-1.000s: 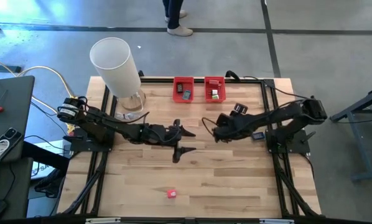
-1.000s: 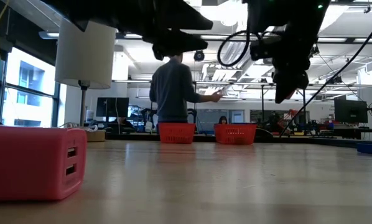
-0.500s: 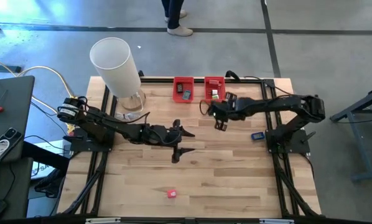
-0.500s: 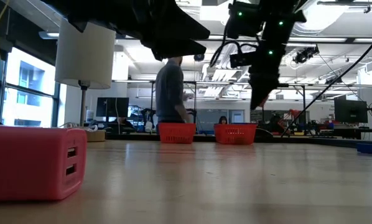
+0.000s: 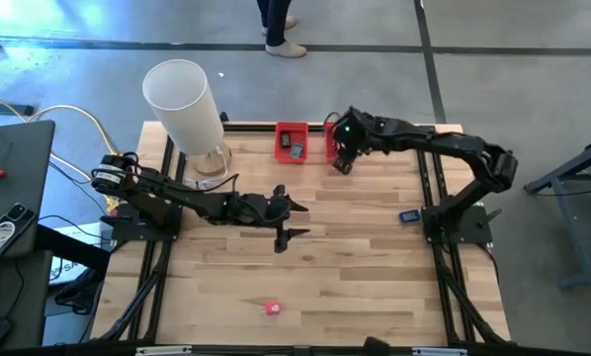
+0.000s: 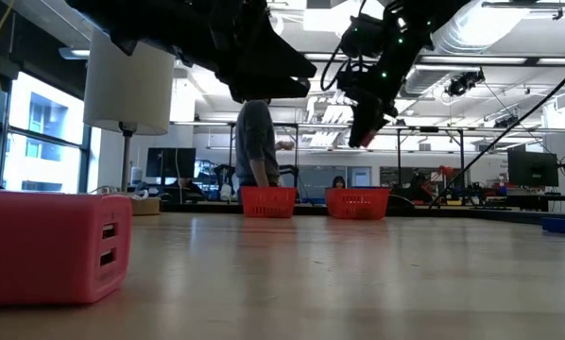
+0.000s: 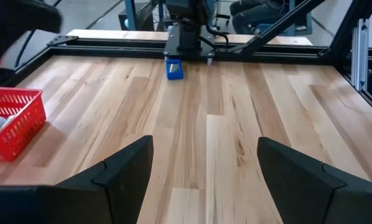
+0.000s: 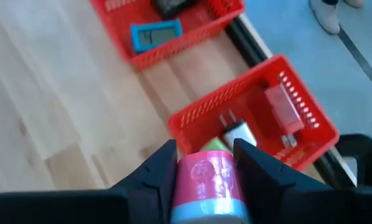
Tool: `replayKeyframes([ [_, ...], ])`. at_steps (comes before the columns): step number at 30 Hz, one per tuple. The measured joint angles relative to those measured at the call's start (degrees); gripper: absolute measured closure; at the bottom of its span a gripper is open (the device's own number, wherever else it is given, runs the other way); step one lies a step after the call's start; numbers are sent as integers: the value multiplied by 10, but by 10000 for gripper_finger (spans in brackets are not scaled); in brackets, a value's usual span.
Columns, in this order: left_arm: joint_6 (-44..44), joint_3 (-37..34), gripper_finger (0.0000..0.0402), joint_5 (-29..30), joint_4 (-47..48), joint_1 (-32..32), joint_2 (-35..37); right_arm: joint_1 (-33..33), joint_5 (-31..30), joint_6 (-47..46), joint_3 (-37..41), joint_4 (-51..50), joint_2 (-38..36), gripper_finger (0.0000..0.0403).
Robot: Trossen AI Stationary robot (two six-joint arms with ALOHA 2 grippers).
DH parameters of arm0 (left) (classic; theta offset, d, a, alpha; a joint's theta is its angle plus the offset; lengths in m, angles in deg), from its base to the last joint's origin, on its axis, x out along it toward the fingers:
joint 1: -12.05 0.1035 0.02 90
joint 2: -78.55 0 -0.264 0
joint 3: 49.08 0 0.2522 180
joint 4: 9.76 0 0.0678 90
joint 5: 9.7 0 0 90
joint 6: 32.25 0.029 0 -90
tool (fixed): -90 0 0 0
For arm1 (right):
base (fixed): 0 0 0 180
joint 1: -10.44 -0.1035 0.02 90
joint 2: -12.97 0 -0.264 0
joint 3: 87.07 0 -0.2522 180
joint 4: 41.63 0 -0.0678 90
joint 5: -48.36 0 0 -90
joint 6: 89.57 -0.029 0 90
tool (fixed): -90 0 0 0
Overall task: Pick & Place Office items
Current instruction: Put the pink white charger adapter into the right red bin
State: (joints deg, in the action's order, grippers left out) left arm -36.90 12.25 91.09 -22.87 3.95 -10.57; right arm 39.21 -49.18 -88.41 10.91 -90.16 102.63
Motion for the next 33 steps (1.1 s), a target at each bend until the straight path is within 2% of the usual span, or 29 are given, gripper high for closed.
replayKeyframes([
  [7, -2, 0, 121, 0, 1, 0, 0, 50, 50, -27, 0, 42, 46, 281],
  [11, -16, 0, 121, 0, 2, 0, 0, 68, 48, -24, -7, 49, 89, 272],
  [16, -18, 0, 121, 0, 4, 0, 0, 85, 49, -28, -50, 49, 144, 281],
  [21, -18, 0, 121, 0, 10, 0, 0, 94, 47, -35, -93, 17, 189, 273],
  [30, -18, 0, 121, -1, 24, 0, 0, 97, 50, -44, -100, 11, 220, 272],
  [33, -18, 0, 121, -1, 24, 0, 0, 96, 50, -41, -100, 13, 220, 255],
])
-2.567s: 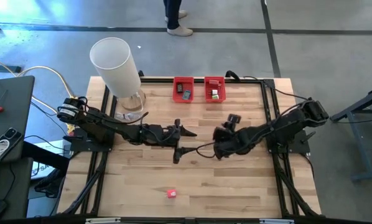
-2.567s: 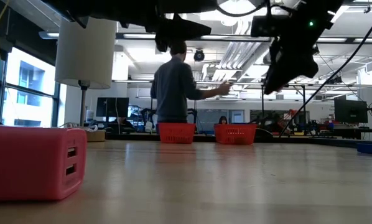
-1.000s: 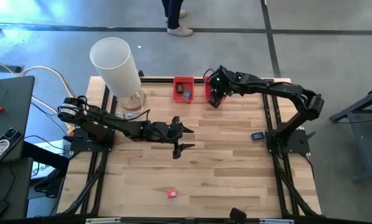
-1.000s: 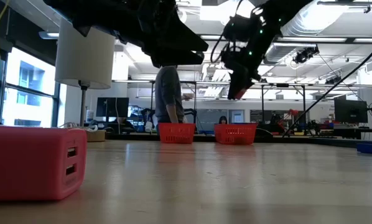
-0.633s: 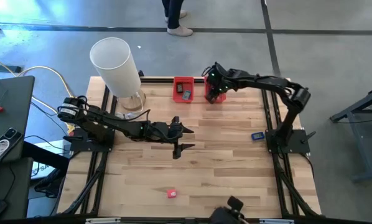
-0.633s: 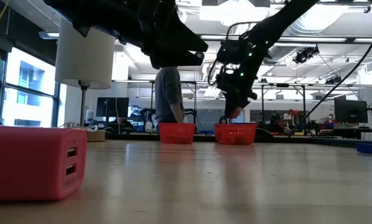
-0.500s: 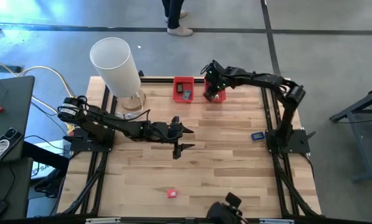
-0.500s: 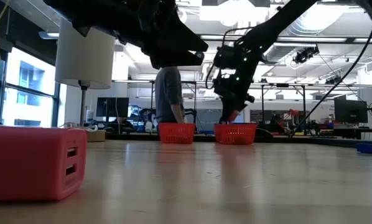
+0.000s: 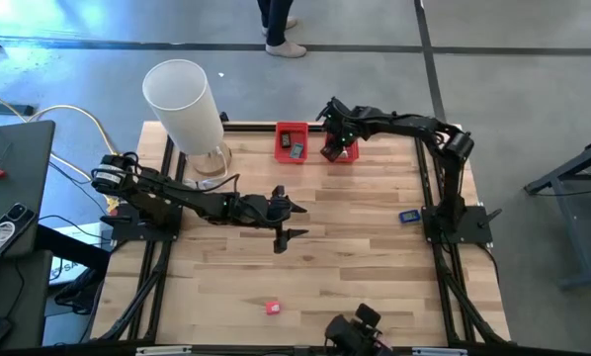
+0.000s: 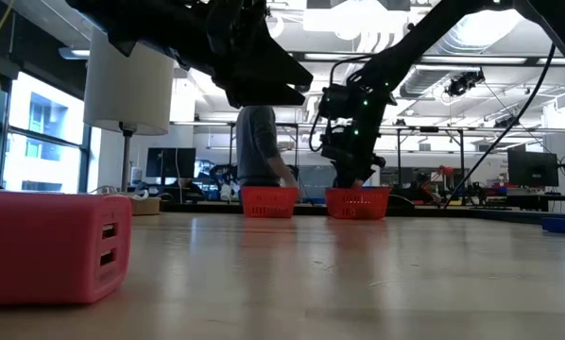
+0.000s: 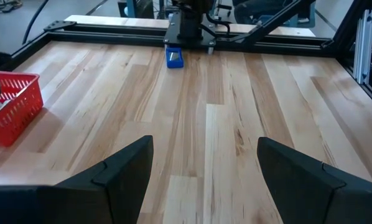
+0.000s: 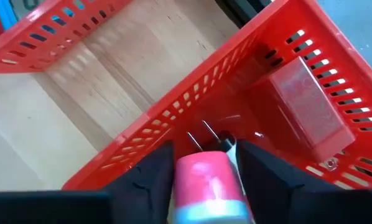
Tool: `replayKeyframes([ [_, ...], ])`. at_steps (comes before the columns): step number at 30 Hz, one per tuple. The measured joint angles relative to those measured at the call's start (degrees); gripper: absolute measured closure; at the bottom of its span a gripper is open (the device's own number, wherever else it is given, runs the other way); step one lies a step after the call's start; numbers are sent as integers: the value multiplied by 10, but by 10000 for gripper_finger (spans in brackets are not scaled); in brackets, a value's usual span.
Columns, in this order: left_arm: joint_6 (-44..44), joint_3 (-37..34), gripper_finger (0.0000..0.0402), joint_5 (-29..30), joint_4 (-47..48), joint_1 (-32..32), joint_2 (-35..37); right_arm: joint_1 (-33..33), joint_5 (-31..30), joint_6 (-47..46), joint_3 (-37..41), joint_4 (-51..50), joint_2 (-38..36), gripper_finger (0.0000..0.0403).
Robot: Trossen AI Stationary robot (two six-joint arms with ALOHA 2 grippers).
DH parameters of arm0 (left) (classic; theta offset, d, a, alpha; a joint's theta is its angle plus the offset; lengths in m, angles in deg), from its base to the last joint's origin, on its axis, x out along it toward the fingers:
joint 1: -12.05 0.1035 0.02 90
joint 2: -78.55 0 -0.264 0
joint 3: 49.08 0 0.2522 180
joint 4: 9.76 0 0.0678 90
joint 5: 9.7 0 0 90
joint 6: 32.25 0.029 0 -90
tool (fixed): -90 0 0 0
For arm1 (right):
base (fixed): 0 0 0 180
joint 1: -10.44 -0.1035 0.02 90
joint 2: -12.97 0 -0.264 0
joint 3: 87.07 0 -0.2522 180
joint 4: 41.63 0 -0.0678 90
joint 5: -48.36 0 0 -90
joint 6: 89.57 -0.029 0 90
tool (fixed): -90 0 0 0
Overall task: Pick & Place Office items
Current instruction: Put the pink white charger adapter into the right red bin, then put the pink charger adapter into the right red bin
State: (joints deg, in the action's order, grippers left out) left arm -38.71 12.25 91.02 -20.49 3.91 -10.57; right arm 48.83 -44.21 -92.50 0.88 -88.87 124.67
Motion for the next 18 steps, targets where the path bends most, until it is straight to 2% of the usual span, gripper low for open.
replayKeyframes([
  [4, 0, 0, 121, 0, 1, 0, 0, 0, -4, -3, 0, 3, 0, 221],
  [9, 0, 0, 121, 0, 1, 0, 0, 0, -40, 0, 0, 10, 0, 188],
  [18, -9, 0, 121, 0, 1, 0, 0, -3, -64, 22, 0, 25, -41, 172],
])
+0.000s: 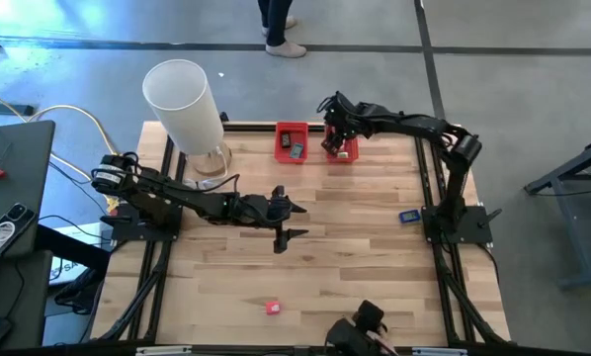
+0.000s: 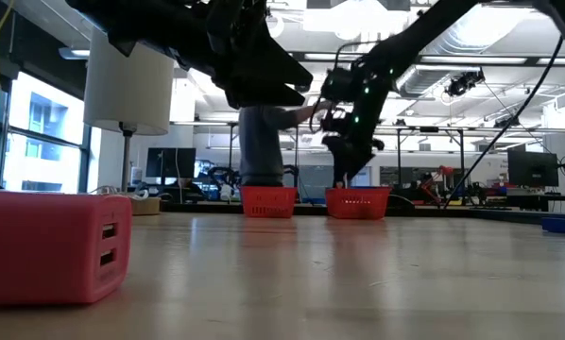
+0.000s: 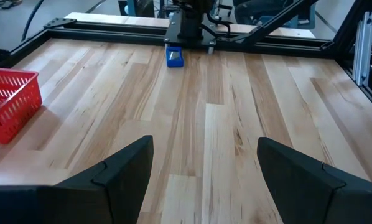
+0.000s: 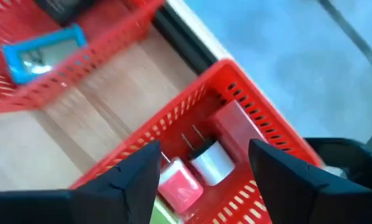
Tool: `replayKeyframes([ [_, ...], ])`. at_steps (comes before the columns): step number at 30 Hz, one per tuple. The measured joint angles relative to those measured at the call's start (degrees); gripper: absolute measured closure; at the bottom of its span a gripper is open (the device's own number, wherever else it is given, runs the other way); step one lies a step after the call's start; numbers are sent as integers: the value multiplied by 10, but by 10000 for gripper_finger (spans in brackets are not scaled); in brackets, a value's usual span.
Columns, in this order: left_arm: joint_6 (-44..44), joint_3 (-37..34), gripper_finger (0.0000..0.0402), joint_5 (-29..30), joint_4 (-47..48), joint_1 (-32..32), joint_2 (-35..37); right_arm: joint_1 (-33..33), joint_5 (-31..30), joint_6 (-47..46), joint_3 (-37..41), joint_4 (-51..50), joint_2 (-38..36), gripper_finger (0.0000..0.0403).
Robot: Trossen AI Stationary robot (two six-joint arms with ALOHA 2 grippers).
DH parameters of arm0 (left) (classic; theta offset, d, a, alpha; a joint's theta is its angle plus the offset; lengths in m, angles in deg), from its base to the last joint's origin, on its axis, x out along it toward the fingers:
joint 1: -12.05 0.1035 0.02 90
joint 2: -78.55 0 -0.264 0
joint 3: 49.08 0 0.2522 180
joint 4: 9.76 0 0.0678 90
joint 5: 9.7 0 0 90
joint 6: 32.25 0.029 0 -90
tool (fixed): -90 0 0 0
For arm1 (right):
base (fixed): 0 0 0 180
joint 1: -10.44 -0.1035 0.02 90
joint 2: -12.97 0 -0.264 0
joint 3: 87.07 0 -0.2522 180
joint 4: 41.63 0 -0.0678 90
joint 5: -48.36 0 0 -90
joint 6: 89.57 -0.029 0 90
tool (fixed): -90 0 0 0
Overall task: Pick & Place Office items
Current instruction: Put the pink charger adapter into the right red bin
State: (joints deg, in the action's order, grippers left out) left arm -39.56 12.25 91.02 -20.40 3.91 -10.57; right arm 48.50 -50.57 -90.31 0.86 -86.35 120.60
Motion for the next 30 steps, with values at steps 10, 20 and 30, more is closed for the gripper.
replayKeyframes([
  [10, 0, 0, 121, 0, 3, 0, 0, -52, 16, -28, 0, -120, -106, 172],
  [20, 0, 0, 121, 0, 8, 0, 0, -169, 12, -101, 23, -245, -206, 172],
  [30, -1, 0, 121, 0, 34, 0, 0, -391, -164, -282, 215, -233, -414, 172],
])
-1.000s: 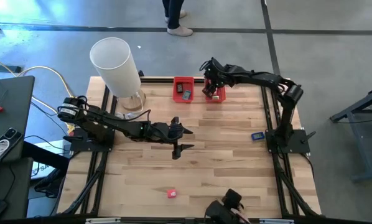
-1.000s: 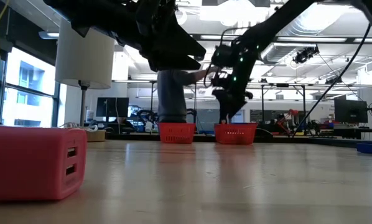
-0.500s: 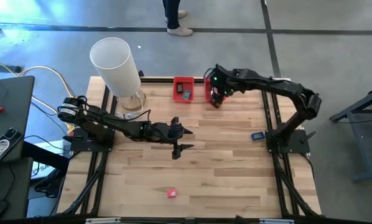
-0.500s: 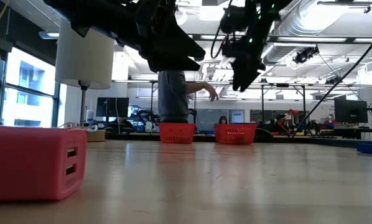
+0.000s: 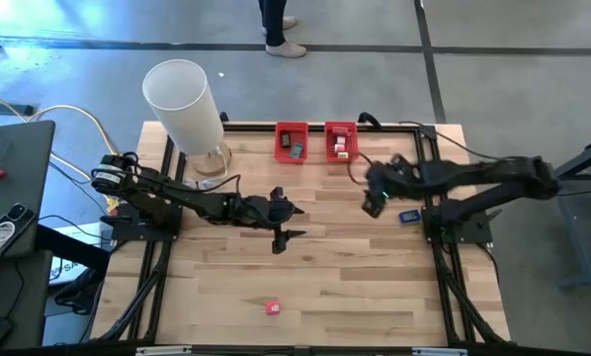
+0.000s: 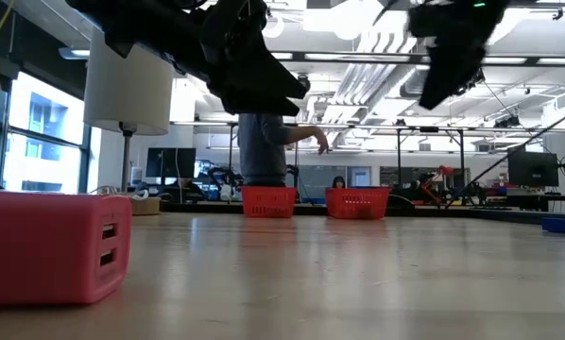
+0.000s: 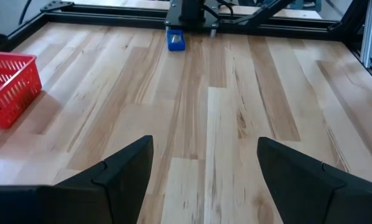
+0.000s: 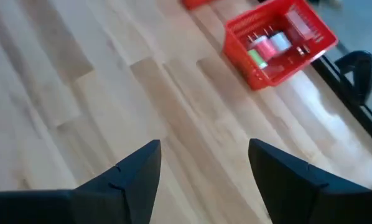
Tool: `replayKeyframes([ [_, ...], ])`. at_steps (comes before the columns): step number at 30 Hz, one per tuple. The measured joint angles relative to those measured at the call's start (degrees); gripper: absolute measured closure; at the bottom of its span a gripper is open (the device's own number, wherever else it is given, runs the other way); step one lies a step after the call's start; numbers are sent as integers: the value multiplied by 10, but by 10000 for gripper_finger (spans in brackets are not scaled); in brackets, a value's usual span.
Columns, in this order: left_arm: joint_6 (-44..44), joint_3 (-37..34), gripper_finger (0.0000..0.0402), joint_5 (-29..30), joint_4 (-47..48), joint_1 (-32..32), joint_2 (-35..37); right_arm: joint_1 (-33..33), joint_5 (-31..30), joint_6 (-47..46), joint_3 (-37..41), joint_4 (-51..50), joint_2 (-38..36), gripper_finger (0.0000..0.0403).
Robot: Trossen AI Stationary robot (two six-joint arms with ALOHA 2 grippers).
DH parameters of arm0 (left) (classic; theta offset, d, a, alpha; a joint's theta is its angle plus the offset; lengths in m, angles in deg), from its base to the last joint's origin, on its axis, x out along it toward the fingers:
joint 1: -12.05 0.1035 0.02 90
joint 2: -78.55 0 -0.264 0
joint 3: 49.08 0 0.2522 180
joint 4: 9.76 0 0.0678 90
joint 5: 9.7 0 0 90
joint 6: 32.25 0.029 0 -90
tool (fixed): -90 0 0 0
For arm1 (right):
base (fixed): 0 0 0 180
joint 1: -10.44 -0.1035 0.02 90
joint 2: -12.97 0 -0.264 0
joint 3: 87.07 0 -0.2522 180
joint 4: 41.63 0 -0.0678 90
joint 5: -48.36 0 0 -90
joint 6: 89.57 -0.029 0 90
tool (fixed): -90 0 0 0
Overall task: Pick & Place Office items
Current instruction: Put the pink charger adapter into the right red bin
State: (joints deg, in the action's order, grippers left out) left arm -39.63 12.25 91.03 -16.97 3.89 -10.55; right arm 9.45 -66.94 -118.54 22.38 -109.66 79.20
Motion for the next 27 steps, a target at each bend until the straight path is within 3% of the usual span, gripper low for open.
replayKeyframes([
  [4, 12, 0, 121, 0, 0, 0, 0, -92, -50, -49, 86, 52, -76, 172],
  [11, 13, 0, 121, 0, 0, 0, 0, -193, -48, -29, 184, 182, -132, 172],
  [22, 14, 0, 121, 0, 0, 0, 0, -203, -61, 120, 263, 395, -129, 172],
  [27, 14, 0, 121, 0, 0, 0, 0, -203, -61, 141, 273, 413, -129, 172],
])
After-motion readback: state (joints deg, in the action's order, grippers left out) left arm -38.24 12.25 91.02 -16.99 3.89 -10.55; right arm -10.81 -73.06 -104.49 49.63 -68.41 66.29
